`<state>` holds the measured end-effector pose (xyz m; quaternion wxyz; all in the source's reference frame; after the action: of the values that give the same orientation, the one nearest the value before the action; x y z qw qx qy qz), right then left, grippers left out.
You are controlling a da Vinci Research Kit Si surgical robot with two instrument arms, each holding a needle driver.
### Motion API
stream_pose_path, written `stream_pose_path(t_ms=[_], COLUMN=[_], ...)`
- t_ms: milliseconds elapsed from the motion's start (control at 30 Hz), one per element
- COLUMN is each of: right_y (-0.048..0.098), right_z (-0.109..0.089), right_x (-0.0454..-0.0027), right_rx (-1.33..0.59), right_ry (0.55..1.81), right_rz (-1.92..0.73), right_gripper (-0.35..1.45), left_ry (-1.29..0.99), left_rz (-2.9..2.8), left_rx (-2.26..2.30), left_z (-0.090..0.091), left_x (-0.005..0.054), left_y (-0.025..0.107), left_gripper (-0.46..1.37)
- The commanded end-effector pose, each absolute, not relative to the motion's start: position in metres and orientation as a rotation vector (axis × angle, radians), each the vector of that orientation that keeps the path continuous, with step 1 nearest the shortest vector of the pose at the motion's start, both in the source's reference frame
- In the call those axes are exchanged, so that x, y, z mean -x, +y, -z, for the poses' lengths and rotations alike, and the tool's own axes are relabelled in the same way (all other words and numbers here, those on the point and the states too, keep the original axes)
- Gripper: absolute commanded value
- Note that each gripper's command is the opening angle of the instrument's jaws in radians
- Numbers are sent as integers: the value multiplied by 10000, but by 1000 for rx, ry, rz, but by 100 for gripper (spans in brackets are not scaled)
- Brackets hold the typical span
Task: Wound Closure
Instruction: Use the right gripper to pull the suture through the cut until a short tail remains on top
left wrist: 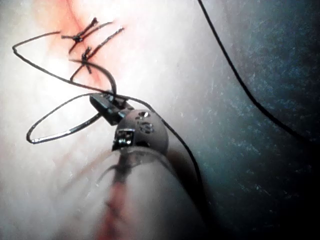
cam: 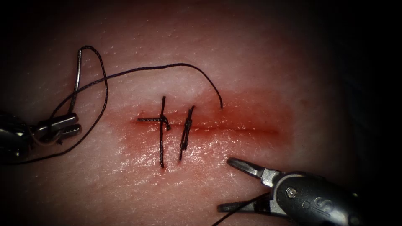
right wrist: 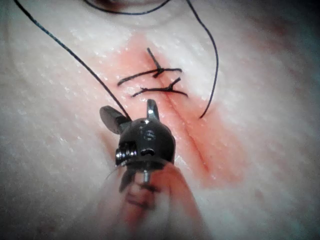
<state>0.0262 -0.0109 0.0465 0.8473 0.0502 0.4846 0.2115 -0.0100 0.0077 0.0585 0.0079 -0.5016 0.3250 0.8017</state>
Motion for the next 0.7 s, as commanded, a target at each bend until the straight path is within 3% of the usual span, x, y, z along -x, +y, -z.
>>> stream_pose_path(t_ms=[33,367,700], right_y=[-109,-115,-119], right_z=[-465,-456,-415], right_x=[-262,-256,-206], right_rx=[-109,-117,-169], right_ry=[1022,1027,1054], right_rz=[-444,-439,-422], right_gripper=[112,116,120], left_ry=[1010,1008,1008], left_rz=[-2511,-2510,-2510], left_rx=[1570,1571,1573], left_z=[-585,-583,-585], left_x=[100,101,101], left_y=[77,77,79], left_gripper=[-35,-35,-35])
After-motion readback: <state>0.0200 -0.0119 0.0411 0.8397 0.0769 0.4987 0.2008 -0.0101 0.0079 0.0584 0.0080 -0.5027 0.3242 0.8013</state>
